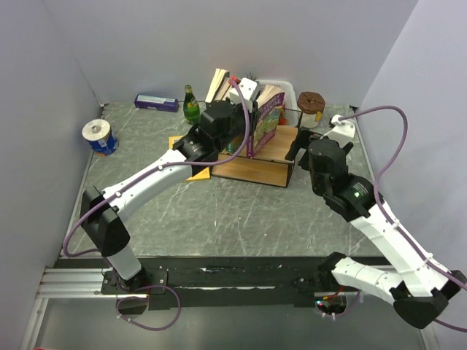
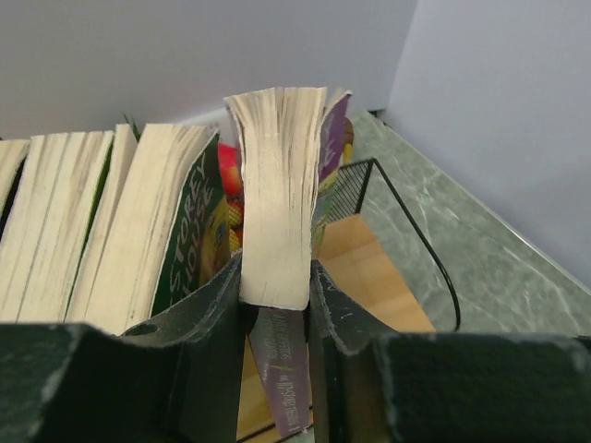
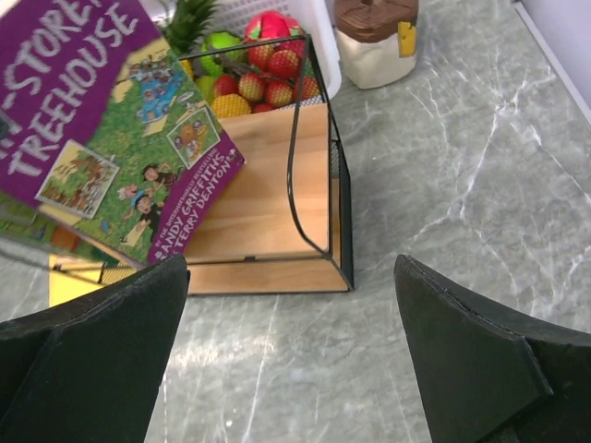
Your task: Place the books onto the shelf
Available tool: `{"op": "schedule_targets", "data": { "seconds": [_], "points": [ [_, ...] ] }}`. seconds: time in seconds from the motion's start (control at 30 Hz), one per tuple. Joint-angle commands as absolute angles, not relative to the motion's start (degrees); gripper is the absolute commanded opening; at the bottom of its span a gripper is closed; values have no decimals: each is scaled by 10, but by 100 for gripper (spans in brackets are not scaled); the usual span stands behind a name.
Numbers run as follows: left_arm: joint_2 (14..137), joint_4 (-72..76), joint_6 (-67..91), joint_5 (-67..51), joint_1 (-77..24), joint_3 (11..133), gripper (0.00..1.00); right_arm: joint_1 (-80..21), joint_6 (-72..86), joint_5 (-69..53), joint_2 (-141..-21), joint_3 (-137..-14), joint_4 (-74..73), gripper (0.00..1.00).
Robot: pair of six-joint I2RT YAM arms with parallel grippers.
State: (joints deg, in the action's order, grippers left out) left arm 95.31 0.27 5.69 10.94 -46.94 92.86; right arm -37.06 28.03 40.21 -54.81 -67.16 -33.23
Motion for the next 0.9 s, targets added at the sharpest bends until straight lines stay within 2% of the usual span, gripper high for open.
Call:
{"op": "schedule_targets", "data": {
  "seconds": [0.0, 0.33, 0.53, 0.63, 0.67, 0.77, 0.87],
  "points": [
    [932, 154, 25, 156, -470, 910, 1, -341, 310, 390, -586, -677, -286, 99],
    [904, 258, 6, 177, -469, 810, 1, -280, 324, 359, -705, -718, -282, 98],
    [889, 284, -20, 186, -469, 775, 1, -261, 332, 347, -742, -723, -283, 86],
    [884, 283, -23, 191, -469, 768, 1, -257, 329, 342, -744, -712, -266, 77],
    [884, 283, -23, 192, -469, 767, 1, -255, 330, 339, -747, -711, -266, 70],
    [883, 279, -20, 195, -468, 765, 1, -252, 335, 331, -758, -715, -272, 59],
    [880, 275, -21, 200, -468, 760, 1, -252, 336, 327, -765, -716, -273, 50]
  ]
}}
